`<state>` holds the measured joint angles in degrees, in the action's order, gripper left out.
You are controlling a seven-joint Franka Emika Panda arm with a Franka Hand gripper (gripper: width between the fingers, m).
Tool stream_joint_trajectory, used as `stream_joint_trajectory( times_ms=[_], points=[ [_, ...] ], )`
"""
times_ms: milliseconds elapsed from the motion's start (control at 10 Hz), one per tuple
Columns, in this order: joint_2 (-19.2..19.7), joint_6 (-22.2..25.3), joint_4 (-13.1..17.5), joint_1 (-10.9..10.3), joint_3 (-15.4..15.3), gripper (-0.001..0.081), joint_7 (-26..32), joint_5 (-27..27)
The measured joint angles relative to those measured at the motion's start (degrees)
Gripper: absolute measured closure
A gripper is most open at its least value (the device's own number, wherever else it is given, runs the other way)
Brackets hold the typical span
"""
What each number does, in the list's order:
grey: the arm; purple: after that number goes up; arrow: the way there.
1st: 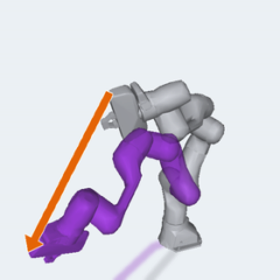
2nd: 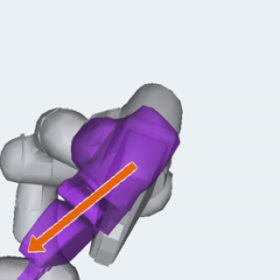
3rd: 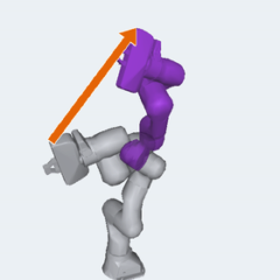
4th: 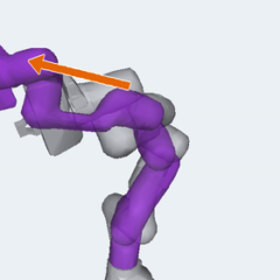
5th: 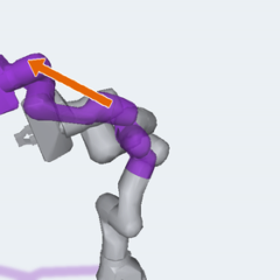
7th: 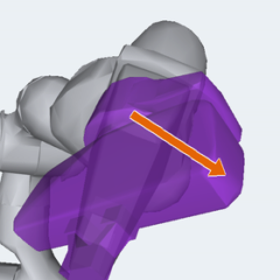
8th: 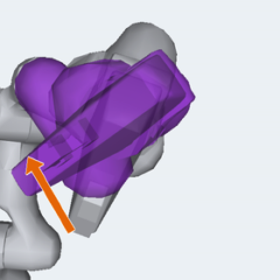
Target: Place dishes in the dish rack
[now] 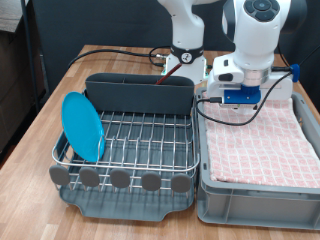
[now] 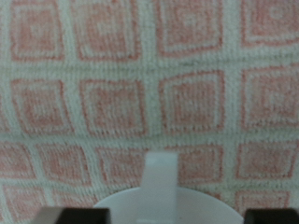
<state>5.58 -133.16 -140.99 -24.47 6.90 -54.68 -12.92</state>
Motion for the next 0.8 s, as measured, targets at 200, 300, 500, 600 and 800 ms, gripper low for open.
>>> stream_joint_trajectory(
  times_ms=[200,300,500,600,800],
  points=[
    [0.0,-0.45,-0.28,0.0,0.0,0.0567,0.0,-0.28],
    [0.0,-0.58,-0.34,0.0,0.01,0.0733,-0.13,-0.39],
    [-0.13,-0.65,-0.25,0.01,0.25,0.0734,-1.35,0.06],
    [-0.51,-0.65,-0.05,0.01,0.51,0.0733,-2.28,0.85],
    [-2.31,-0.41,0.44,0.04,1.29,0.0733,-5.0,3.62]
  ],
)
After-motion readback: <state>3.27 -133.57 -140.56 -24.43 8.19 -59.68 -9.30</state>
